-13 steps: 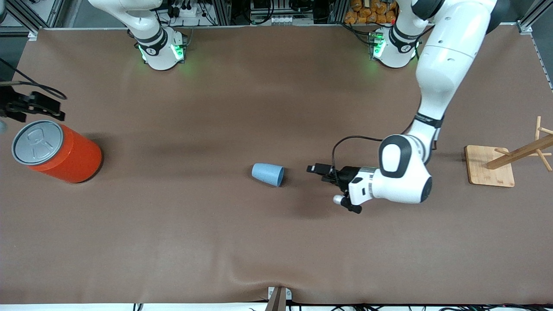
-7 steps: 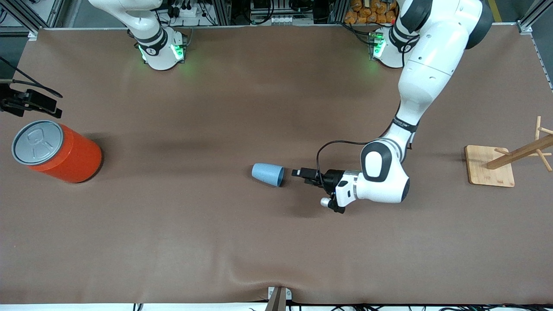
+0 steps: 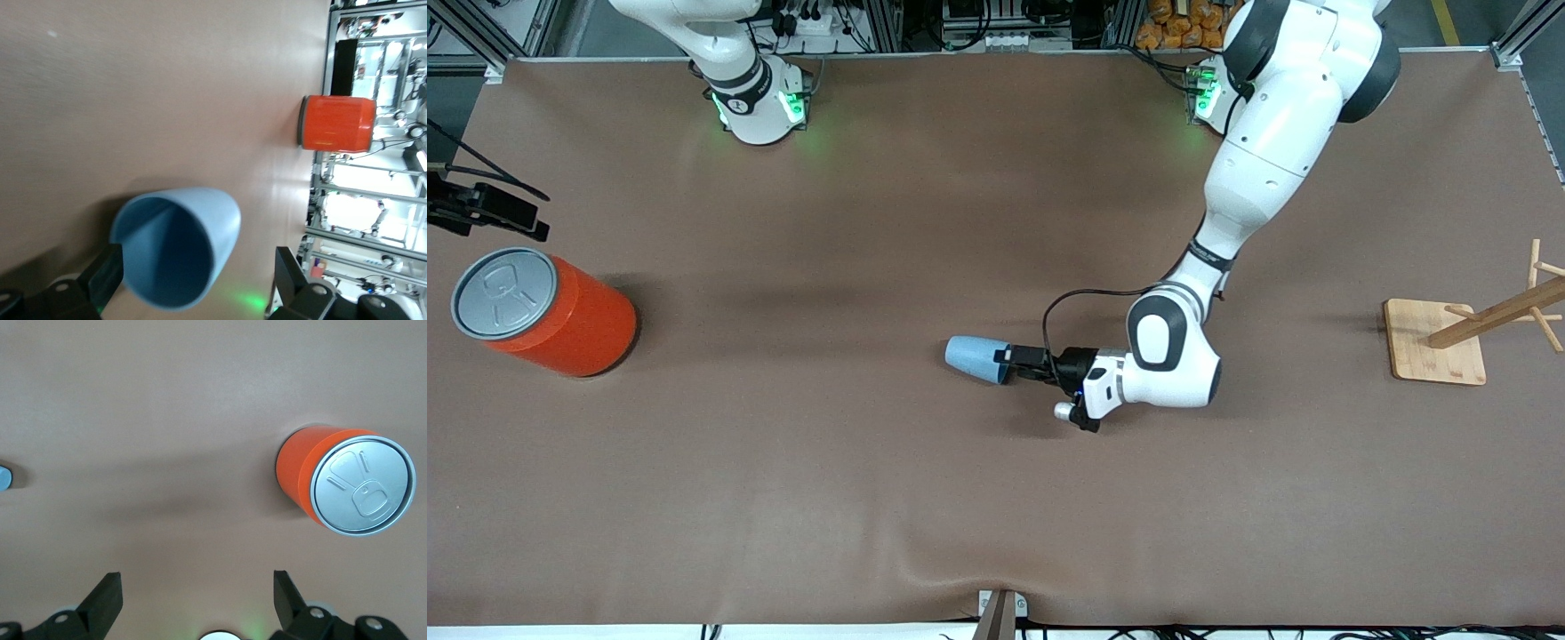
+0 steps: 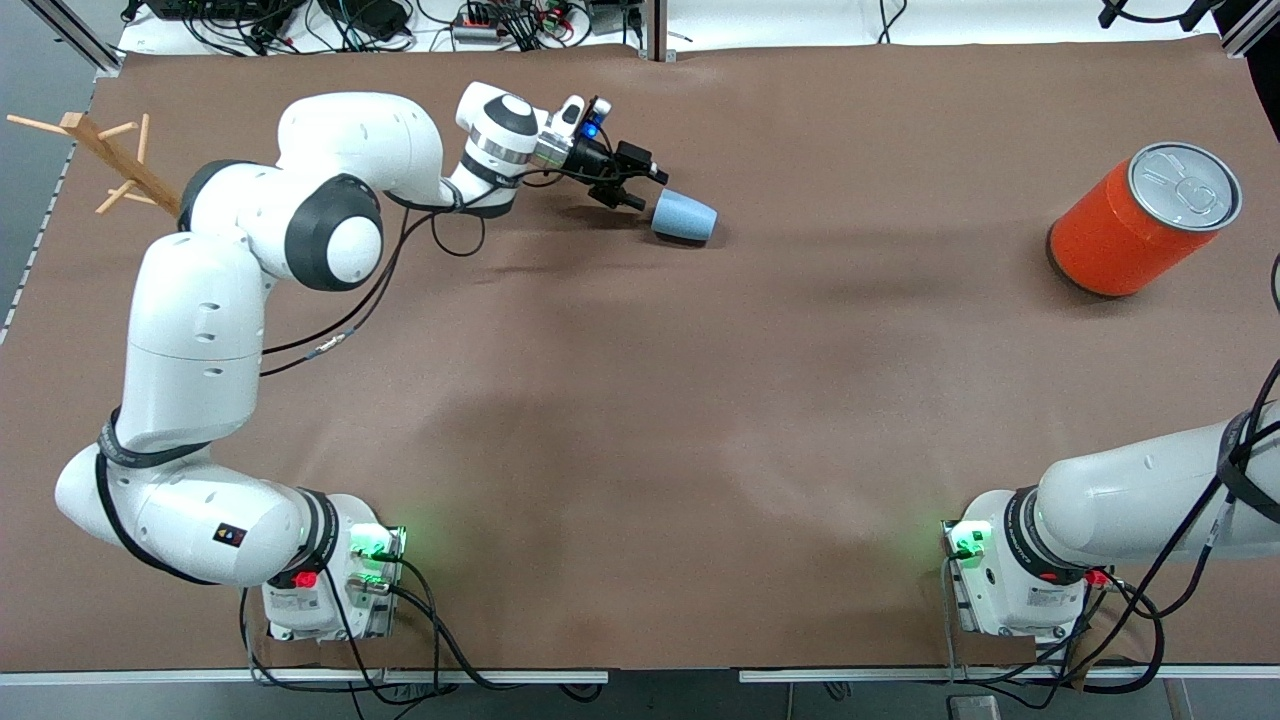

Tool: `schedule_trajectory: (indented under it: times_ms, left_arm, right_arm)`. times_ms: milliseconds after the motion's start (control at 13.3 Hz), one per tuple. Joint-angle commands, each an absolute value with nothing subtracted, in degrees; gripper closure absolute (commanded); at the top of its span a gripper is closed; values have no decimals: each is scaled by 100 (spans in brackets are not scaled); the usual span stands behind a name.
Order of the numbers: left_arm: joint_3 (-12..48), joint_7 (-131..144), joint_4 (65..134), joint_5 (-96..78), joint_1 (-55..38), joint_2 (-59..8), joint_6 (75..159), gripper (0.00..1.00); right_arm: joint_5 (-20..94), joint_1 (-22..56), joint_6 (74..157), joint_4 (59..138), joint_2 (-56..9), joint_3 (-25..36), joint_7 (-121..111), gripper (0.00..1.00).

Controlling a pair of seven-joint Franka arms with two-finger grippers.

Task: Flip cup
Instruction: 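Move the left gripper onto the base of the lying cup, then close the left gripper on the cup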

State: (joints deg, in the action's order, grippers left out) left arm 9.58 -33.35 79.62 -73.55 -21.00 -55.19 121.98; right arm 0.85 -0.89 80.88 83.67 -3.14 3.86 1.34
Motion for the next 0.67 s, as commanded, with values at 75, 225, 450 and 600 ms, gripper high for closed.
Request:
schedule_trajectory:
  times_ms: [75,225,450,600]
  left_arm:
    - [940,-3428,7831,-7708,-2215,-5599,12278,0]
    - [940,-3428,7822,-7752,-2320,-5625,12278,0]
    - [932,-3428,7840,-8024,-2478,-5634,12278,41]
    - [905,-3550,7849,-7989,-2435,-5608,12278,100]
  right_arm:
    - [132,-158,8025,8376,-167,343,237,0]
    - [132,-71,8016,8367,-167,316,246,0]
    - [324,-96,8024,8367,-167,334,237,0]
    - [378,-114,8024,8367,-167,360,237,0]
